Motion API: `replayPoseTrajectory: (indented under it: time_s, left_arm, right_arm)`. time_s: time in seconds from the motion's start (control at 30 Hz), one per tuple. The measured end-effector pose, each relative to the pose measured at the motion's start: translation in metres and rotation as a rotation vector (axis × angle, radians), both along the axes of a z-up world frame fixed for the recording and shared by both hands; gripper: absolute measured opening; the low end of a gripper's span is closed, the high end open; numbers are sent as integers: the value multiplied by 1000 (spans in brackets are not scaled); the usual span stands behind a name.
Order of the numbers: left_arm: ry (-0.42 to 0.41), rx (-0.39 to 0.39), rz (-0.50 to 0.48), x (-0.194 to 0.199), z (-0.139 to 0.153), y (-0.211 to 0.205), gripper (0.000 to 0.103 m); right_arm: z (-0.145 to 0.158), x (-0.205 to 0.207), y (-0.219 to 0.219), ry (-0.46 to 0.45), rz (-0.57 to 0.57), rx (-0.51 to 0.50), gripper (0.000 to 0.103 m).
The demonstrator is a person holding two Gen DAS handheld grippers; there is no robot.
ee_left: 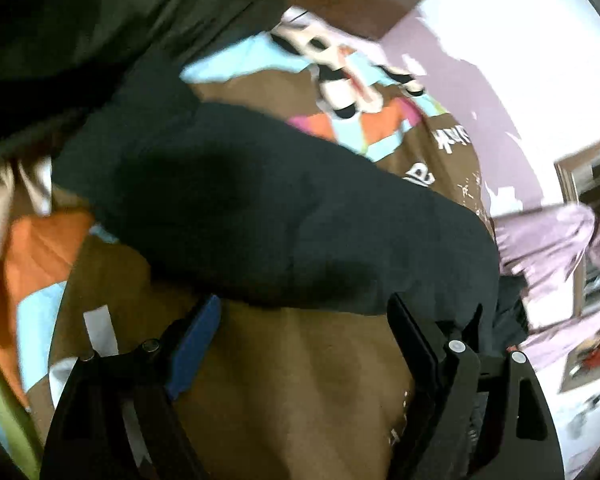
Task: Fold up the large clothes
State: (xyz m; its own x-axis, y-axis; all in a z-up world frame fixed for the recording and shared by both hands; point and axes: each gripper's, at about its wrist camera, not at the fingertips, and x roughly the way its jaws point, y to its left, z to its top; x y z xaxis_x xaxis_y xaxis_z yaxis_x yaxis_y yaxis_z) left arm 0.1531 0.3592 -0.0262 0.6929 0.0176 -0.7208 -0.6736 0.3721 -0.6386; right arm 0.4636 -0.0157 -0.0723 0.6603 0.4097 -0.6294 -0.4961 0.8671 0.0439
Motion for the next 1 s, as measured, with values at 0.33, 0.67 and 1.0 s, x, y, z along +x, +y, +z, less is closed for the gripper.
replayPoseTrajectory:
  time_s: [0.33,0.67,1.0]
  left_arm:
    - [-96,-225,117,-15,-31,39,90]
    - [-71,-211,151,-20,-28,41,89]
    - [-82,-151,224,-37,-27,39,4]
  right_arm:
    - [57,-25,58,-88,94,-48,103]
    - [26,-41,148,-166,219,-174,103]
    - [24,-42,141,-179,210,-120,103]
